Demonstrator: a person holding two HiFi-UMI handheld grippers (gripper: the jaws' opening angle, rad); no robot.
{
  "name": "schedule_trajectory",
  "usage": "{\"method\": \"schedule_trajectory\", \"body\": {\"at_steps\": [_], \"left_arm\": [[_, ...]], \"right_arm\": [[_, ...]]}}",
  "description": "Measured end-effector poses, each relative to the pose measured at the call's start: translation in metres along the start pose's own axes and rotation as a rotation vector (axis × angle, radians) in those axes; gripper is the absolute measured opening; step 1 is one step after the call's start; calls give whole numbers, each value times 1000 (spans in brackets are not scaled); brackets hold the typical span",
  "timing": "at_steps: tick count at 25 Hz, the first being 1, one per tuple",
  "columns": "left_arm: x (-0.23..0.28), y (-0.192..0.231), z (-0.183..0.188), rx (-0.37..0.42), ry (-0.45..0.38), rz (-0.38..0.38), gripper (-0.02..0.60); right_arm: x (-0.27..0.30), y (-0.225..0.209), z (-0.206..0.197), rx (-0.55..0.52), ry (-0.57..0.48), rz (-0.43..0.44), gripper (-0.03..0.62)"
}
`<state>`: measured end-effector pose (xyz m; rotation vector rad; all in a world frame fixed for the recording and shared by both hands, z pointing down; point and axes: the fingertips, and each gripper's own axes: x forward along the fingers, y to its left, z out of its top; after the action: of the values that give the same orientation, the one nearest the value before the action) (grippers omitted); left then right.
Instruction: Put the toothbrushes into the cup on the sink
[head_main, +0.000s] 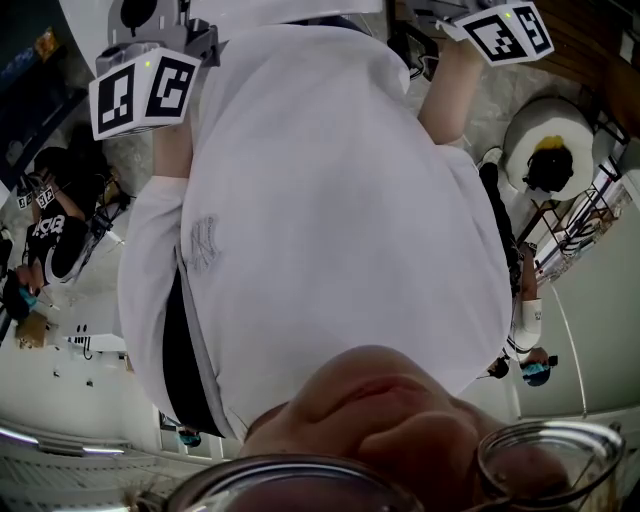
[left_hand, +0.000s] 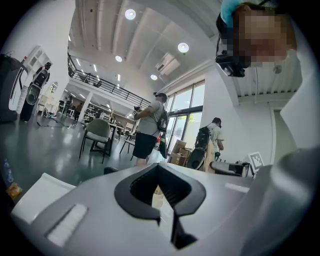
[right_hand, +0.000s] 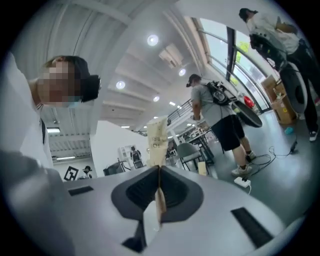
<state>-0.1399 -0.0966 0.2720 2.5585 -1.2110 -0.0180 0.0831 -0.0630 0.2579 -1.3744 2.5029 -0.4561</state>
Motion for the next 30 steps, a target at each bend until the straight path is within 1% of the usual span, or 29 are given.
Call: {"method": "schedule_trajectory", "body": {"at_steps": [3,7,11,12,13,14,15,16,17,18,21,24,27,29,30], "left_arm": [[1,-2,-1,1,-1,-5,2],[1,-1,0,1,0,-3,2],[0,1,2,0,-1,4,2],[0,1,2,0,-1,5,2],[0,1,2,0,-1,5,2],[-1,1,2,0,-2,5,2],[-1,2,2,0,-3,6,2],[-1,2,2,0,-4,7,2],[-2,2,2,0,-5,8,2],[-2,3,2,0,-5,11,2],[-4,5,1,-2,-5,22,2],[-6,7,1,-1,-6,30,2],[-7,9,1,-1,-6,39,2],[-6,9,0,-1,-3,44,2],[-5,9,0,-1,-1,47,2]], "right_arm": [[-13,-12,17,-2,-89,-35,14],[-23,-24,28,7,-140,-80,14],[-22,-24,41,20,-193,-60,14],[-27,-28,40,38,-197,-94,14],[-42,-38,32,93,-188,-210,14],[-71,-58,15,192,-164,-423,14],[-106,-81,-6,308,-137,-679,14],[-135,-101,-22,401,-119,-889,14],[-152,-113,-28,441,-113,-1003,14],[-158,-118,-26,435,-117,-1034,14],[-157,-123,-9,356,-135,-994,14],[-151,-128,0,307,-149,-952,14],[-138,-132,4,274,-159,-894,14],[-127,-135,5,270,-165,-847,14],[-124,-138,4,273,-164,-841,14]]}}
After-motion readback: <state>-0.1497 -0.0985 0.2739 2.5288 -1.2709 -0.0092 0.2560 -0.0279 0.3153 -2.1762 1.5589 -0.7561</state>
